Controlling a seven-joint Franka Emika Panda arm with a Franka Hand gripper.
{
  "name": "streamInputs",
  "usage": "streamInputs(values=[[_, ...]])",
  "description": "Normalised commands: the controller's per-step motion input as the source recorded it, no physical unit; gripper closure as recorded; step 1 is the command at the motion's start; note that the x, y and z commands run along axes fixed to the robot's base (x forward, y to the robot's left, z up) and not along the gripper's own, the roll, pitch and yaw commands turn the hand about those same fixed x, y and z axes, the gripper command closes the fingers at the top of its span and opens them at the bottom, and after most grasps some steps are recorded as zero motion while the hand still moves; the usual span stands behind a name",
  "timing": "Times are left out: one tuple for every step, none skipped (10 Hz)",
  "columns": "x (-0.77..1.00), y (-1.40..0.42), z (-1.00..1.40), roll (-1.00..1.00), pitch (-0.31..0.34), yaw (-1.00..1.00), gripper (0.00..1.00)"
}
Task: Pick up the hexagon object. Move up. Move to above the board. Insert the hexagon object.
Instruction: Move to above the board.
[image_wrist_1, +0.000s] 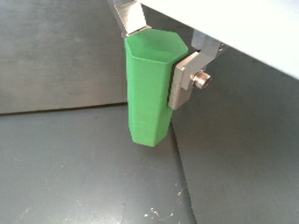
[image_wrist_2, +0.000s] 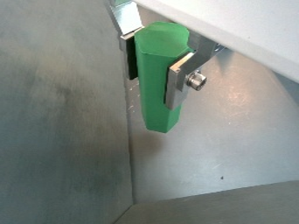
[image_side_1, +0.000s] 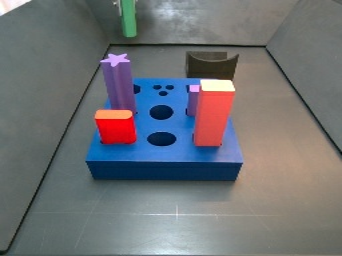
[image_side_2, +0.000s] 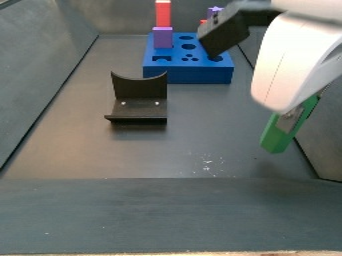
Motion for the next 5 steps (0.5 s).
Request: streamInputs(values=[[-0.5, 0.29, 1.0, -0.04, 0.084, -0.2, 1.0], [-0.46, 0.24, 1.0, -0.05, 0.041, -0.17, 1.0], [-0.4, 0.18, 1.0, -0.01, 0.016, -0.11, 1.0], [-0.37, 0.16, 1.0, 0.01, 0.024, -0.09, 1.0], [-0.36, 0.13, 1.0, 0.03, 0.049, -0.06, 1.0]])
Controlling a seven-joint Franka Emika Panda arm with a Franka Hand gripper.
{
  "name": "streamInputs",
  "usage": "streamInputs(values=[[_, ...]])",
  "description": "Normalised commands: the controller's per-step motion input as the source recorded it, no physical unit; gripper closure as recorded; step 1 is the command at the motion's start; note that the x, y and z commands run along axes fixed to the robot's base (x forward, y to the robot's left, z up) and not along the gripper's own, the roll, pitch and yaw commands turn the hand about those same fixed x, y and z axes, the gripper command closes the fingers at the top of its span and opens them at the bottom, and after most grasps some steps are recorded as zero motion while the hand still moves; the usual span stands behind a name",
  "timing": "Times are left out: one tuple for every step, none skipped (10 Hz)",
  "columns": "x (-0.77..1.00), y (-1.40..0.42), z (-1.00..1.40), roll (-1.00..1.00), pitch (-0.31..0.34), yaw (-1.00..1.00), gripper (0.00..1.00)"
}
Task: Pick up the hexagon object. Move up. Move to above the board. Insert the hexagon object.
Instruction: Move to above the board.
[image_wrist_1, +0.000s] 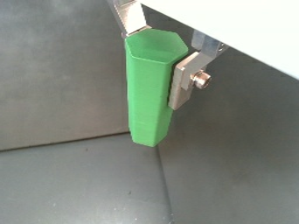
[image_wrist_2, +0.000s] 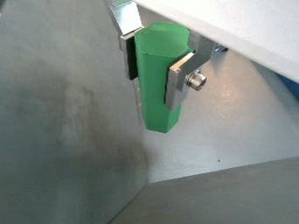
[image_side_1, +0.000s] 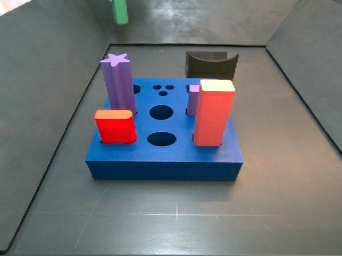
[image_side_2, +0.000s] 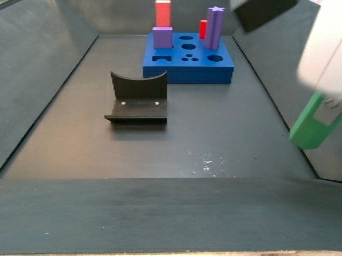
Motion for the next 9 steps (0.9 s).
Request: streamInputs(values=[[-0.38, 0.12, 1.0, 0.03, 0.062, -0.04, 1.0], [-0.4, 0.09, 0.96, 0.03, 0.083, -0.02, 1.0], [-0.4, 0.06, 0.83, 0.03, 0.09, -0.01, 1.0], [-0.4, 0.03, 0.66, 0.04, 0.087, 0.0, 1.0], [-0.4, 0.02, 0.57, 0.05, 0.084, 0.0, 1.0], [-0.4, 0.01, 0.4, 0.06, 0.08, 0.01, 1.0], [-0.39, 0.0, 0.27, 0.07, 0.08, 0.01, 1.0], [-0.38, -0.01, 0.1, 0.07, 0.084, 0.02, 1.0], [-0.37, 0.0, 0.04, 0.06, 0.083, 0.01, 1.0]])
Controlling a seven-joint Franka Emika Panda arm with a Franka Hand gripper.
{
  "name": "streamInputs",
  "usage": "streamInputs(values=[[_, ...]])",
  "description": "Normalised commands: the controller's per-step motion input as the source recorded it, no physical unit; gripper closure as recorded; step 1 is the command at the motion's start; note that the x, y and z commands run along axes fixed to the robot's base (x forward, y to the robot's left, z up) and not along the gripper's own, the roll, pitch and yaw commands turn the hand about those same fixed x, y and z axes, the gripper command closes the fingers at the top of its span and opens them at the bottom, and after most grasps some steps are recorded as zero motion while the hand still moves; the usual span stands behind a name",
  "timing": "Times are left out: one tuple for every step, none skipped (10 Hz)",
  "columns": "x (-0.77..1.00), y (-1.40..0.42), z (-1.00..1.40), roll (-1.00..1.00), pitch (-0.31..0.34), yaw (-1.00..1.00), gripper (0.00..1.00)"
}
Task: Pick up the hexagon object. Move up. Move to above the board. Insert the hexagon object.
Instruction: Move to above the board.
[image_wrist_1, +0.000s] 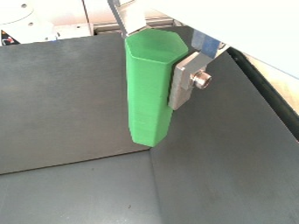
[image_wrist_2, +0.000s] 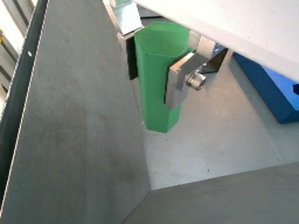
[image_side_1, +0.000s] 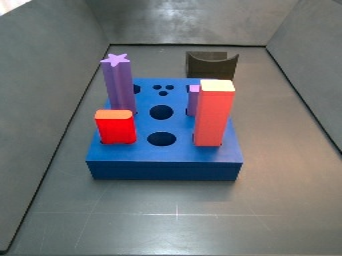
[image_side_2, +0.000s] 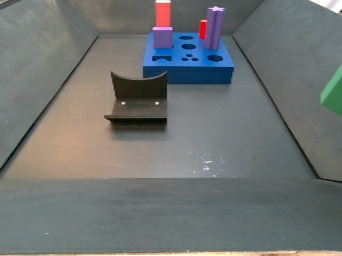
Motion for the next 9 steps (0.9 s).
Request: streamInputs(values=[[-0.36, 0.0, 0.02, 0.06, 0.08, 0.01, 1.0], [-0.37, 0.0, 0.02, 0.06, 0.079, 0.01, 1.0], [-0.37, 0.0, 0.02, 0.06, 0.079, 0.01, 1.0], [-0.37, 0.0, 0.02, 0.06, 0.079, 0.01, 1.0], [-0.37, 0.0, 0.02, 0.06, 0.079, 0.01, 1.0], [-0.37, 0.0, 0.02, 0.06, 0.079, 0.01, 1.0], [-0.37, 0.0, 0.02, 0.06, 0.079, 0.01, 1.0], [-0.37, 0.0, 0.02, 0.06, 0.079, 0.01, 1.0], [-0.37, 0.0, 0.02, 0.06, 0.079, 0.01, 1.0]])
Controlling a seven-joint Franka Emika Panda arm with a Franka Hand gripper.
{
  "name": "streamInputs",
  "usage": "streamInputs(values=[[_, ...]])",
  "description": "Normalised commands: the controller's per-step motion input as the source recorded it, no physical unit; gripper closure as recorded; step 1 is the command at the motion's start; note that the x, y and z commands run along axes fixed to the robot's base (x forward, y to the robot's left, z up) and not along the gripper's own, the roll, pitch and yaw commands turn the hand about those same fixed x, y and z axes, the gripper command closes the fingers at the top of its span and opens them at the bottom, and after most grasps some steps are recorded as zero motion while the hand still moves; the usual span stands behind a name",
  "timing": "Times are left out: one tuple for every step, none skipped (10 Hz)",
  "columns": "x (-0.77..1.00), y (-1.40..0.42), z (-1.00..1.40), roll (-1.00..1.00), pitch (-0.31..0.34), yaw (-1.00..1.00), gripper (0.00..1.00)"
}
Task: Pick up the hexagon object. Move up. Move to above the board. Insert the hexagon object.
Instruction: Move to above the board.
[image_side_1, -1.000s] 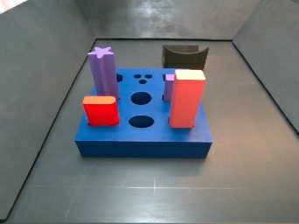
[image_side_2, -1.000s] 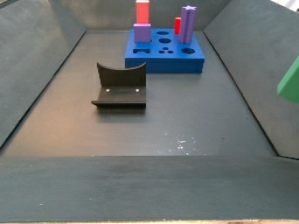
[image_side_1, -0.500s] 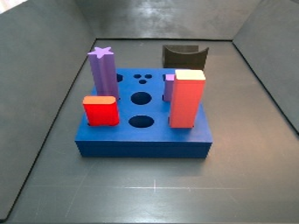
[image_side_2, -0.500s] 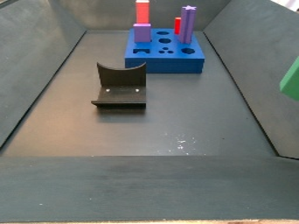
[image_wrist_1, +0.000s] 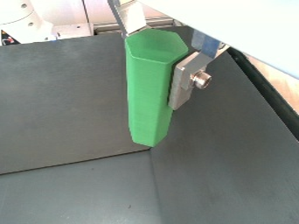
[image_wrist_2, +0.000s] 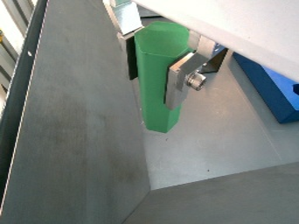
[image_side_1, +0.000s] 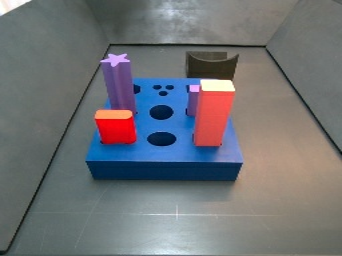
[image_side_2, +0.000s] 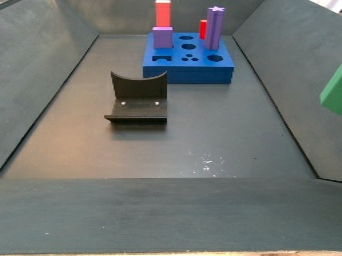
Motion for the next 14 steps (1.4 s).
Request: streamInputs(values=[[-0.37, 0.0, 0.02, 0.06, 0.079, 0.01, 1.0], [-0.37, 0.0, 0.02, 0.06, 0.079, 0.01, 1.0], [-0.37, 0.0, 0.02, 0.06, 0.079, 0.01, 1.0], [-0.37, 0.0, 0.02, 0.06, 0.079, 0.01, 1.0], [-0.37, 0.0, 0.02, 0.06, 0.079, 0.01, 1.0], [-0.37, 0.0, 0.02, 0.06, 0.079, 0.01, 1.0], [-0.37, 0.0, 0.02, 0.06, 0.079, 0.01, 1.0], [-0.37, 0.0, 0.02, 0.06, 0.079, 0.01, 1.0], [-0.37, 0.0, 0.02, 0.06, 0.079, 0.01, 1.0], [-0.37, 0.0, 0.02, 0.06, 0.079, 0.01, 1.0], [-0.37, 0.0, 0.02, 0.06, 0.079, 0.01, 1.0], [-0.37, 0.0, 0.02, 0.06, 0.079, 0.01, 1.0], [-0.37, 0.0, 0.02, 0.06, 0.079, 0.01, 1.0], [-0.37, 0.0, 0.02, 0.06, 0.079, 0.01, 1.0]])
